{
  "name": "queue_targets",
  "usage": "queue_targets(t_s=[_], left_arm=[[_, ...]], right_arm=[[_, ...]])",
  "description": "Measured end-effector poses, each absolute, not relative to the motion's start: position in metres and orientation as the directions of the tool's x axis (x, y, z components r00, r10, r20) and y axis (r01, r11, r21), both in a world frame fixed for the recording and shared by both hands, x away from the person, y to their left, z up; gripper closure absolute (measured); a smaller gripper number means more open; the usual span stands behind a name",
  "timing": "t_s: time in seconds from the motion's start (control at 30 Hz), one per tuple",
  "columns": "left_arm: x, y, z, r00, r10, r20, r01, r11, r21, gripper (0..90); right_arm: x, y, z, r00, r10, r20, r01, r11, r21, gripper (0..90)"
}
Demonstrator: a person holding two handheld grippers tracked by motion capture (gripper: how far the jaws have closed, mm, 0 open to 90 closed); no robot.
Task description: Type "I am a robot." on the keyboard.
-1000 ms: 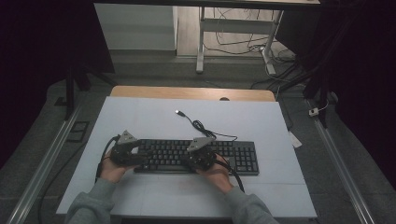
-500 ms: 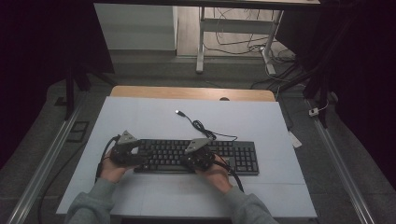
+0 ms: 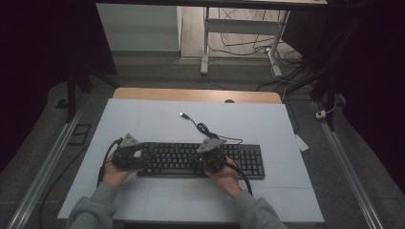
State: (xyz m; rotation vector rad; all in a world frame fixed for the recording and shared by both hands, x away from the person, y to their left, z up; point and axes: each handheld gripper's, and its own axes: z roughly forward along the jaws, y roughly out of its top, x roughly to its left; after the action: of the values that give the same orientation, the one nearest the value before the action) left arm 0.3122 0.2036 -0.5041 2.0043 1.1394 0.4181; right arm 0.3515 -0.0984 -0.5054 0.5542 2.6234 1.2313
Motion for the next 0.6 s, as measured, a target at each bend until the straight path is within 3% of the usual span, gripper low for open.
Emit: queue_targets(t_s=[0.13, 0.4, 0.6], left_arm=[[0.312, 0.204, -0.504, 0.545, 0.834, -0.089, 0.577, -0.296, 0.761, 33.5], [0.311, 0.204, -0.503, 0.546, 0.833, -0.089, 0.575, -0.296, 0.763, 33.5], [0.311, 0.204, -0.503, 0.546, 0.833, -0.089, 0.575, -0.295, 0.763, 33.5]], right_arm=[[0.353, -0.111, -0.505, -0.901, 0.434, -0.011, 0.266, 0.572, 0.776, 86.1], [0.351, -0.148, -0.499, -0.866, 0.5, -0.003, 0.302, 0.527, 0.794, 64.9], [0.349, -0.169, -0.496, -0.843, 0.539, -0.002, 0.32, 0.503, 0.803, 57.9]])
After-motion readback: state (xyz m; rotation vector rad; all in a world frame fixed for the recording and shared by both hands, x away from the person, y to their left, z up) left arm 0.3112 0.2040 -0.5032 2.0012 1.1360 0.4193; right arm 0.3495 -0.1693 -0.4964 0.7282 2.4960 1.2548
